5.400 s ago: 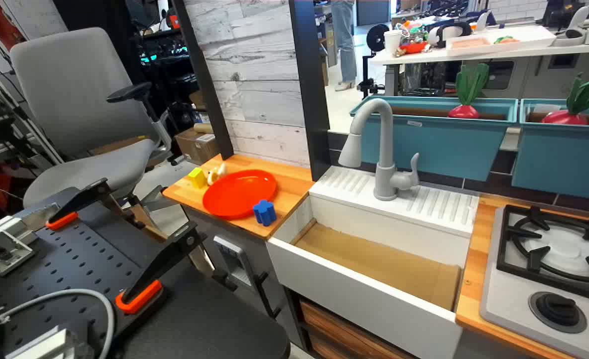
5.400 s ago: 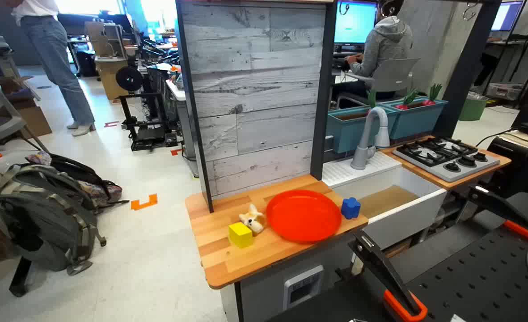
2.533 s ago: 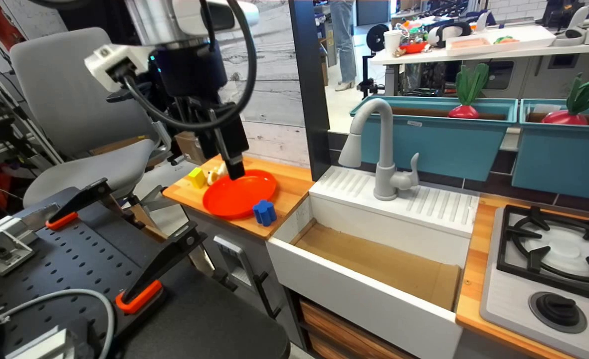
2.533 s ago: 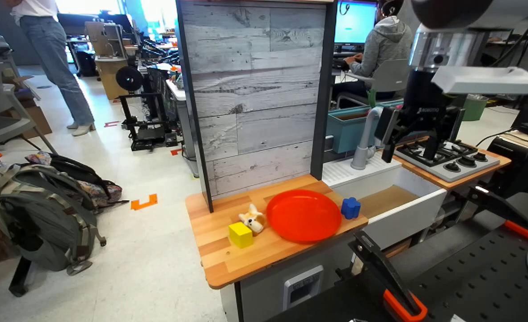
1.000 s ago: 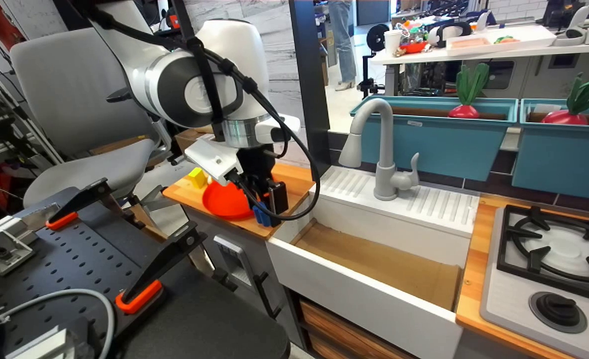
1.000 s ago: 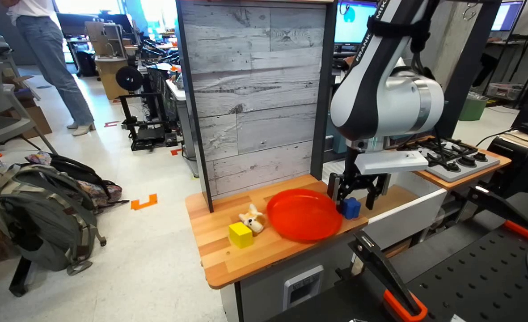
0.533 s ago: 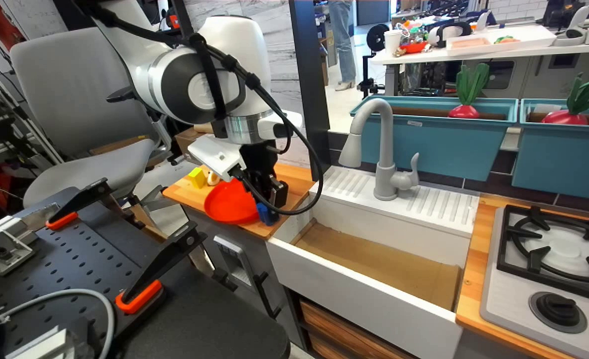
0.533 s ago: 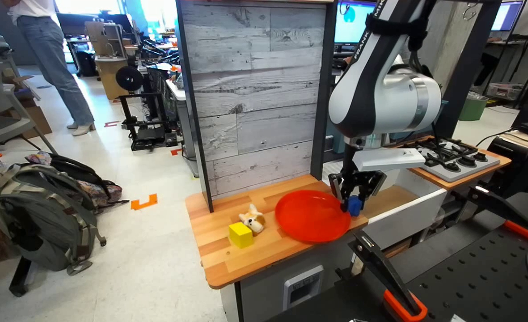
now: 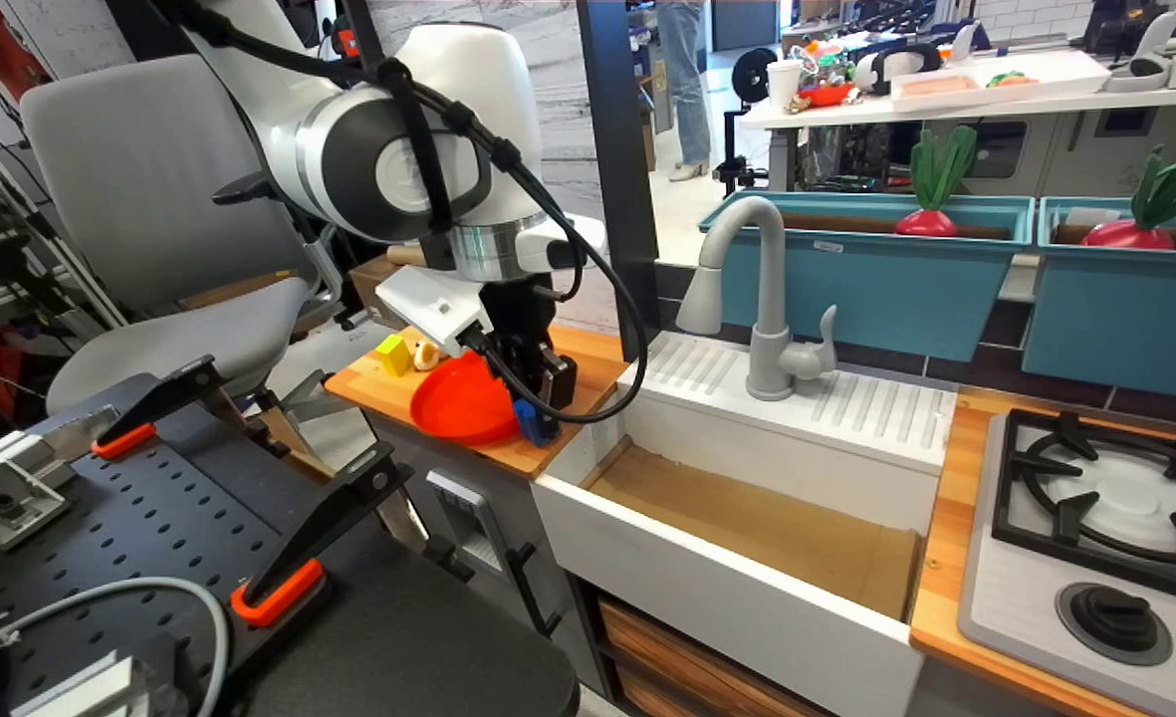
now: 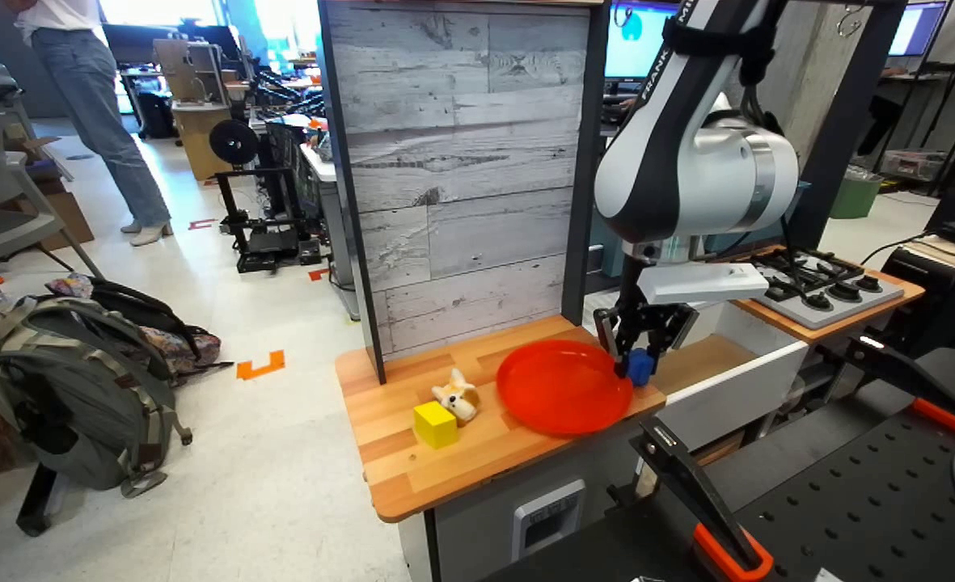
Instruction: Put the blue block on the orange plate
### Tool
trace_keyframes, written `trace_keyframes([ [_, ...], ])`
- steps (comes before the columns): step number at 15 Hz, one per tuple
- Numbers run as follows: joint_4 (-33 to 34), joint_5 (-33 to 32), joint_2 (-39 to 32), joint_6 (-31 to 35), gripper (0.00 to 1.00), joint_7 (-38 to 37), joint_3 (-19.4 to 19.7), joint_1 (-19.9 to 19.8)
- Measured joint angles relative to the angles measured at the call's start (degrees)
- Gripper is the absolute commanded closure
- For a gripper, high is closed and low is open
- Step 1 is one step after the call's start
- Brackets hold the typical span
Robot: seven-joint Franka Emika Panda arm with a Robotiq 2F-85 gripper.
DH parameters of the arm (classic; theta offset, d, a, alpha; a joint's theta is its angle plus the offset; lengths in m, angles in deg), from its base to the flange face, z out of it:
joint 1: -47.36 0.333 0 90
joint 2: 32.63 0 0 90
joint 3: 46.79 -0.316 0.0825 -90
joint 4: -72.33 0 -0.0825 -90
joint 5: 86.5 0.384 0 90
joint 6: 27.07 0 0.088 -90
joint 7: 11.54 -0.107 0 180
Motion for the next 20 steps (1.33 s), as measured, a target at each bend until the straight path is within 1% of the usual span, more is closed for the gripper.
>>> trace_keyframes([
  [6, -2.7, 0.0, 3.5, 0.0, 0.8, 0.1, -0.9, -0.6],
  [10, -2.7, 0.0, 3.5, -0.8, 0.8, 0.0, -0.9, -0.6],
  [18, 2.8, 0.0, -1.0, -3.6, 0.8, -0.2, -0.9, -0.6],
  [19, 3.5, 0.0, -1.3, -3.7, 0.3, -0.3, -1.0, -0.6],
  [20, 4.0, 0.0, -1.6, -3.8, 0.29, -0.4, -1.1, -0.5],
])
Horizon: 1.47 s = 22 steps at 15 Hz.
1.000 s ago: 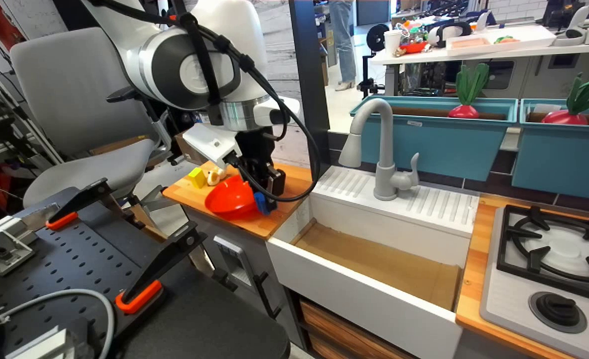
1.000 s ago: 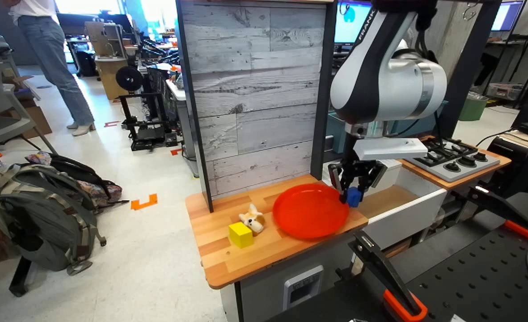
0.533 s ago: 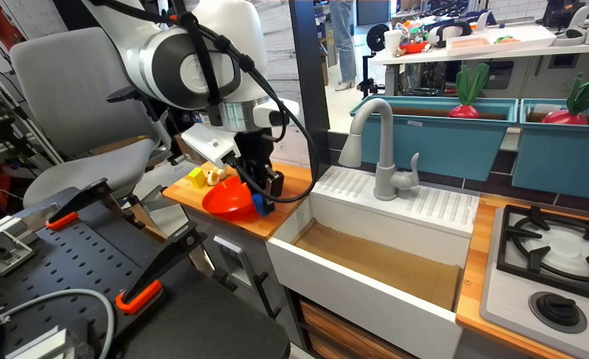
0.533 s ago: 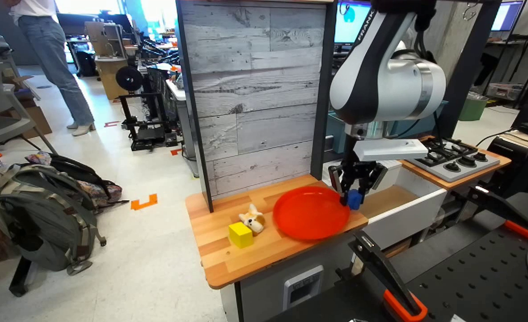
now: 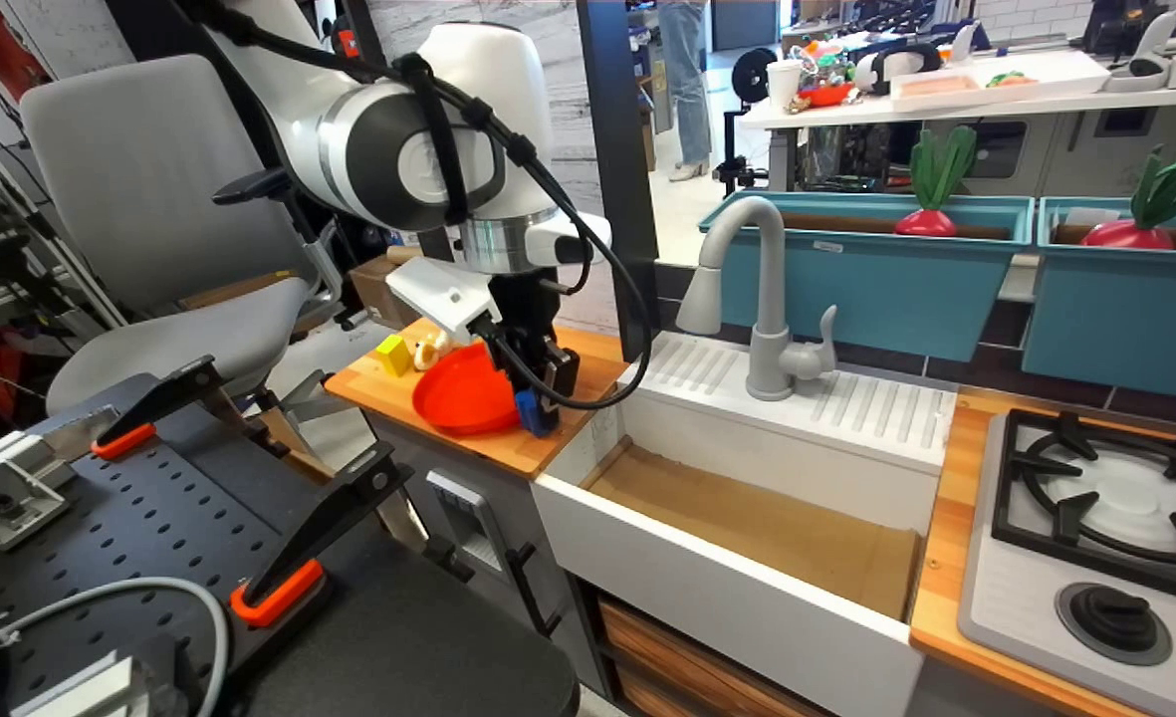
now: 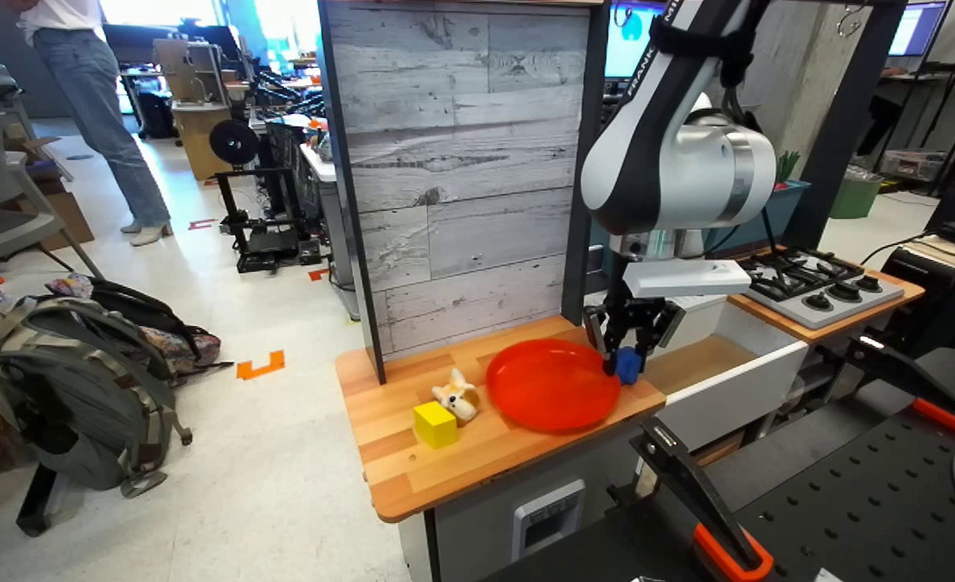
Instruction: Put the blue block on the orange plate
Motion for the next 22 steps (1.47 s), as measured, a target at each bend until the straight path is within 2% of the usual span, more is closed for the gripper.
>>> trace_keyframes([
  [4, 0.5, -0.4, -0.3, 0.0, 0.02, -0.2, 0.5, 0.9],
  [5, 0.4, -0.8, -0.3, 0.0, 0.0, -0.4, 1.3, 1.7],
  [10, -3.1, -11.2, 1.8, -6.0, 0.0, -3.6, 9.9, 9.7],
  [14, -6.4, -18.9, 4.4, -6.8, 0.0, -6.4, 14.9, 15.4],
  [19, -7.0, -22.7, 6.3, -5.6, 0.0, -6.6, 15.3, 16.4],
  [22, -7.4, -22.6, 6.4, -1.5, 0.0, -4.9, 13.2, 14.6],
])
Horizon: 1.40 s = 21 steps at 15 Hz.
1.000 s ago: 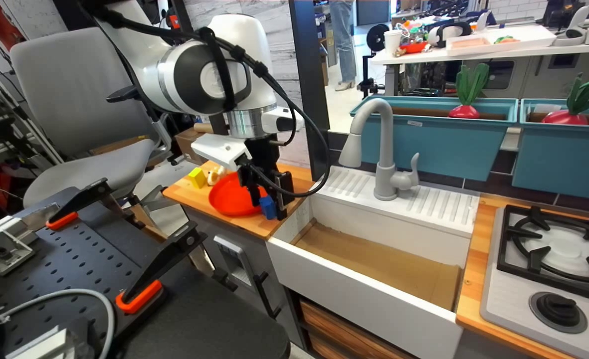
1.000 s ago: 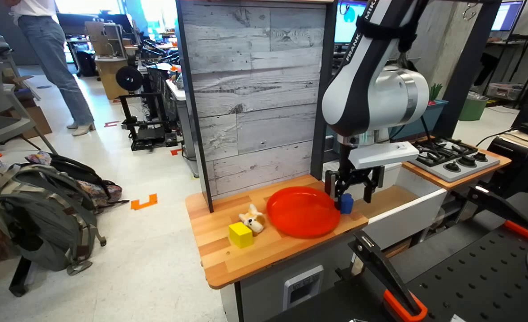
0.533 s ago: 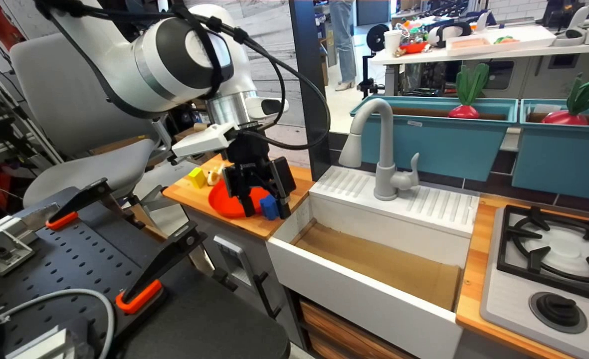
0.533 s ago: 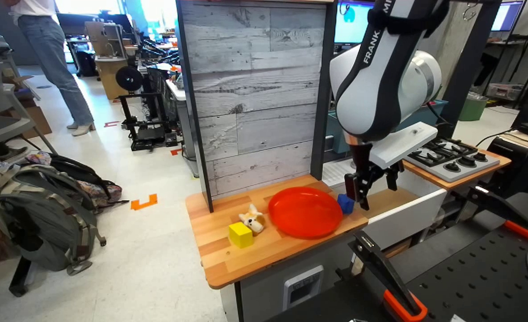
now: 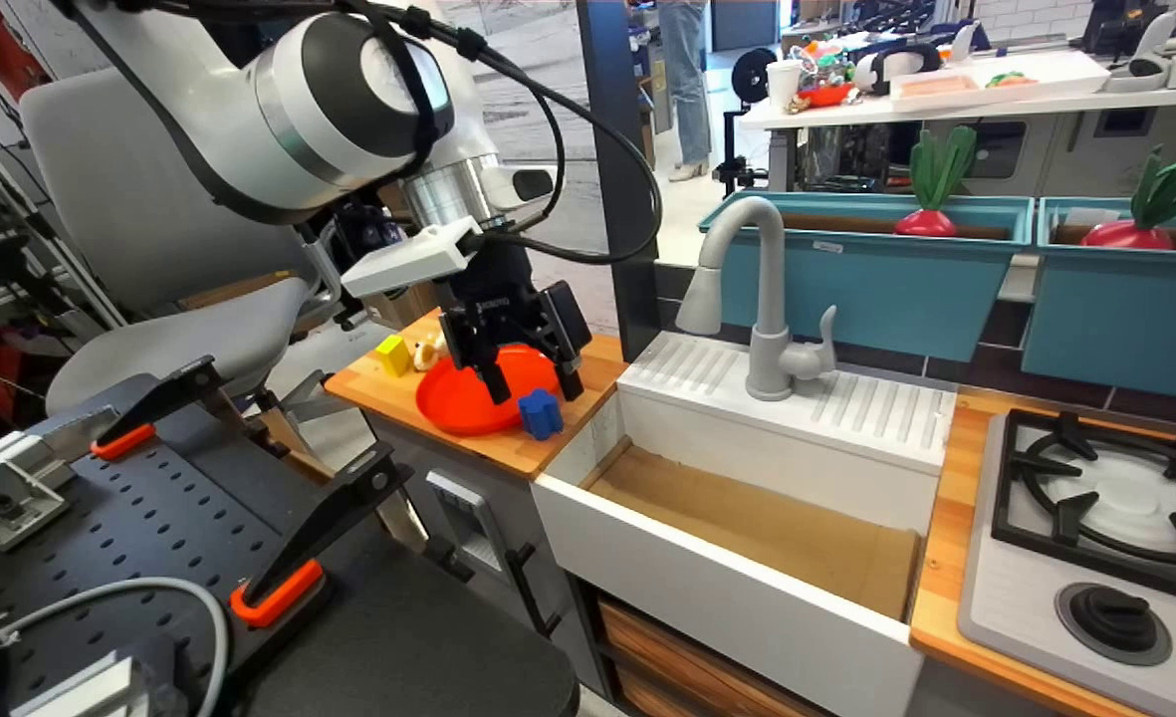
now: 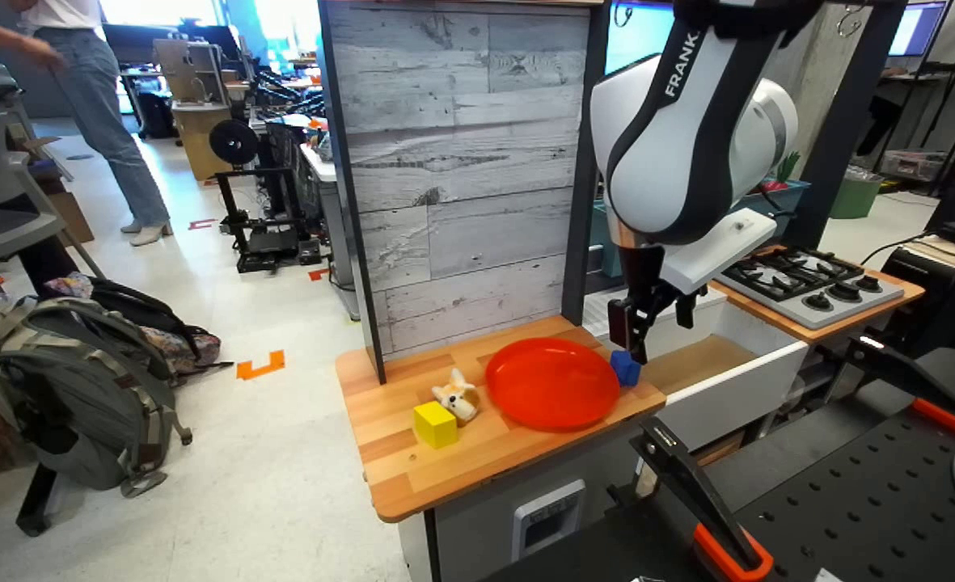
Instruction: Put the blue block on the orange plate
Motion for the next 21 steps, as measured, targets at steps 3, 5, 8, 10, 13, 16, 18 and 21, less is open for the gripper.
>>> trace_keyframes([
  [3, -0.9, 0.8, 0.0, 4.6, 0.0, 3.3, -4.3, -4.0],
  [5, -1.3, 2.7, 0.0, 6.6, 0.0, 6.0, -7.8, -7.4],
  [8, -1.5, 5.6, 0.0, 7.6, 0.0, 9.9, -11.9, -11.8],
  [10, -1.5, 7.3, 0.0, 7.6, 0.0, 12.1, -13.8, -14.2],
  [13, -1.5, 8.7, 0.0, 7.6, 0.0, 14.1, -15.3, -16.6],
  [16, -1.5, 9.4, -0.1, 7.6, 0.0, 14.6, -15.8, -17.7],
  [18, -1.2, 9.9, -0.3, 7.6, 0.0, 14.5, -15.8, -17.8],
  [21, -0.4, 10.3, -1.0, 7.6, 0.0, 14.2, -15.8, -17.8],
])
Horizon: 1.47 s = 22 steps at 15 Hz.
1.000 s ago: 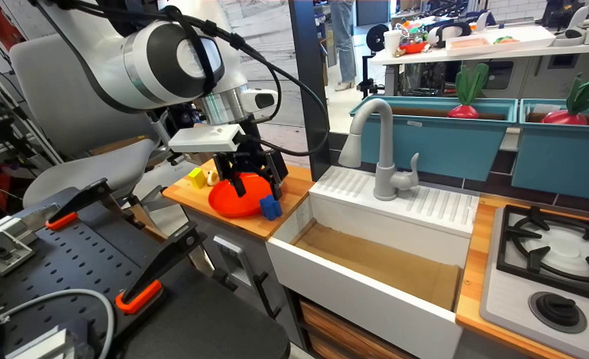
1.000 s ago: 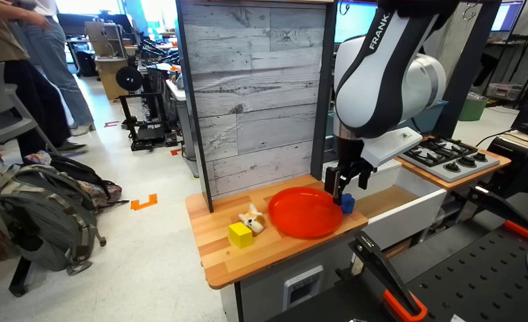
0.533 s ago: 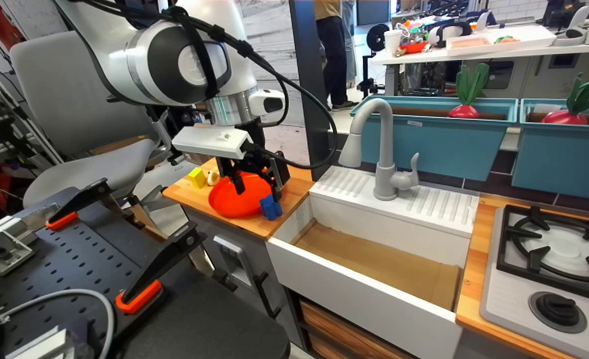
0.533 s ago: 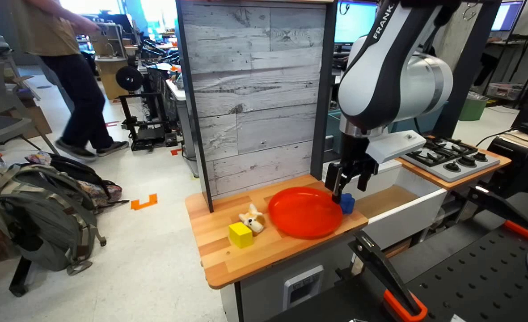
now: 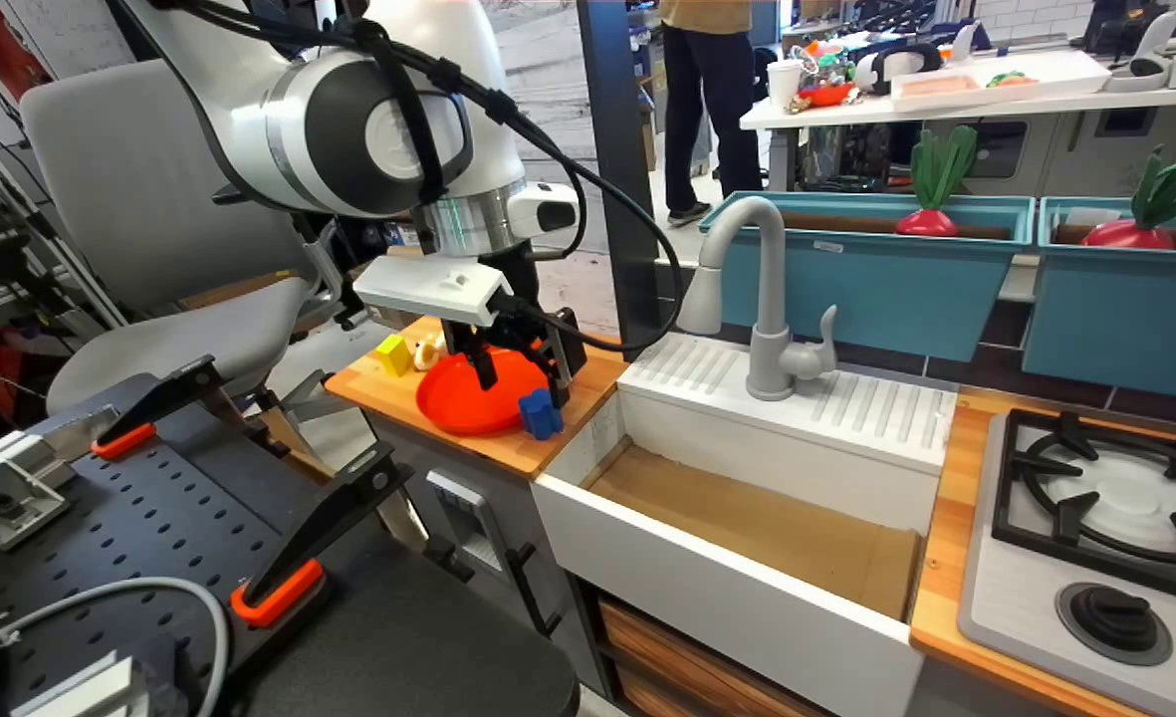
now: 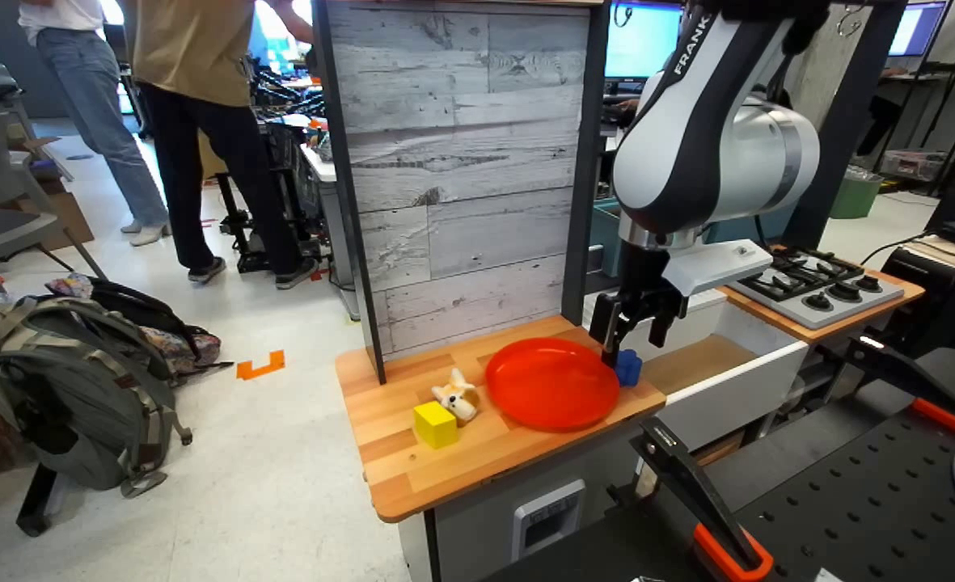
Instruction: Put the blue block on the orange plate
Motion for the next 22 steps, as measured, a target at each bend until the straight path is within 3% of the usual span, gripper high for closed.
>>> trace_keyframes([
  [1, 0.3, 0.0, -0.3, 0.0, 0.25, -0.2, 0.0, 0.0],
  [3, 1.2, 0.1, -1.0, 0.0, 0.34, -0.6, 0.1, 0.0],
  [9, 2.9, 0.1, -2.3, 0.0, 0.8, -0.8, 0.2, 0.0],
  [22, 2.6, 0.1, -2.0, 0.9, 0.8, -1.7, 0.4, 0.1],
])
